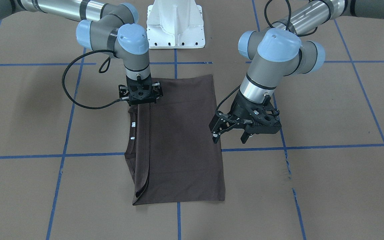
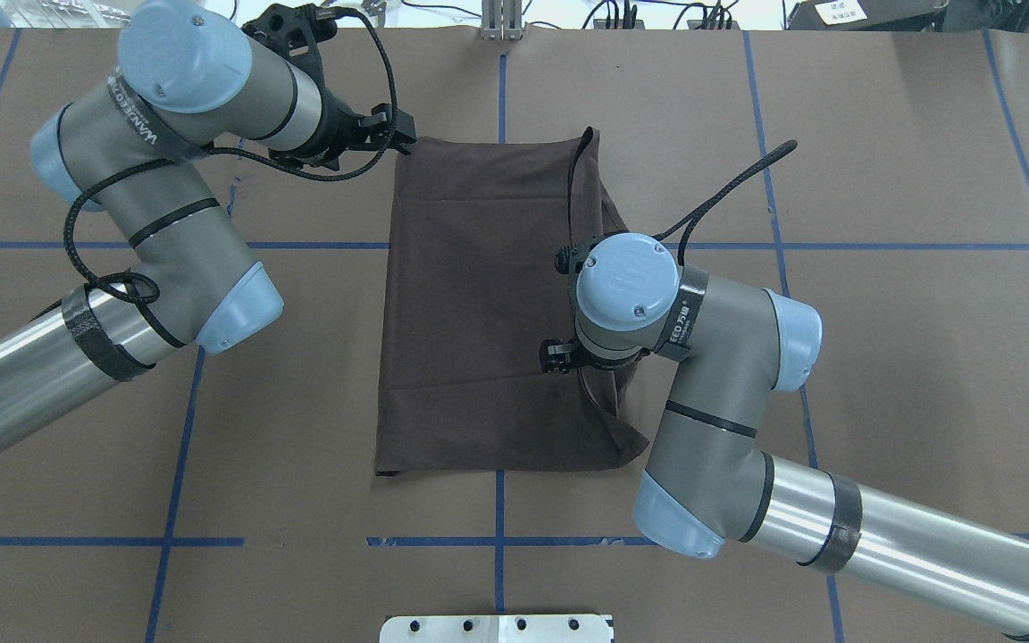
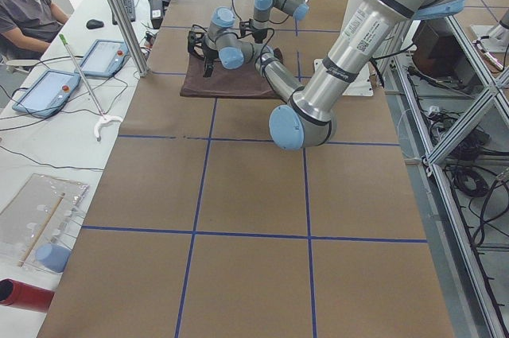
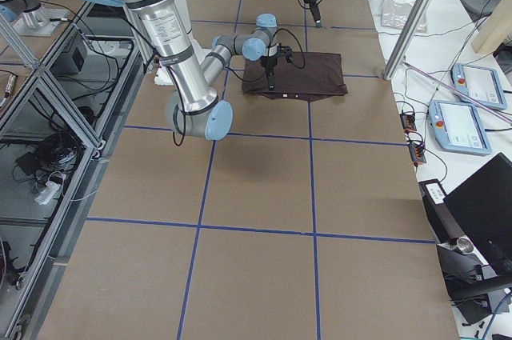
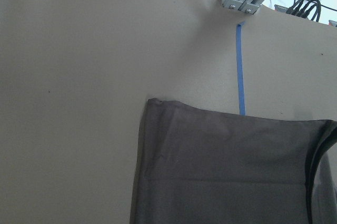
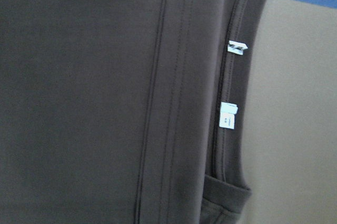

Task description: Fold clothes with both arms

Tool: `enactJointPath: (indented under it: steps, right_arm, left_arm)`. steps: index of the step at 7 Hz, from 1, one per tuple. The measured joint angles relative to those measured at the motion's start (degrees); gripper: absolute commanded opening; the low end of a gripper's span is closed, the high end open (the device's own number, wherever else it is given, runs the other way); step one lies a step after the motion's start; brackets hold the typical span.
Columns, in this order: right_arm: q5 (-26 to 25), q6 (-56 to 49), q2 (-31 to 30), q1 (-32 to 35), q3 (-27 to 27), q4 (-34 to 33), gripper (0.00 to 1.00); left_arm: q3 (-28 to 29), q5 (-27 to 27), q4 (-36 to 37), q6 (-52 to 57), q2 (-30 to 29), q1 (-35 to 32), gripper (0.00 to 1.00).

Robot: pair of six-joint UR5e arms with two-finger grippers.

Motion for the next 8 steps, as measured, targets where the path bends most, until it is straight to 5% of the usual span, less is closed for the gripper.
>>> enactJointPath:
  steps: [8]
  right_arm:
    - [1.4, 0.0, -1.7, -1.7, 0.3, -5.9, 0.98]
  left_arm:
    - [0.0, -0.1, -0.1, -0.1, 0.0, 0.0, 1.0]
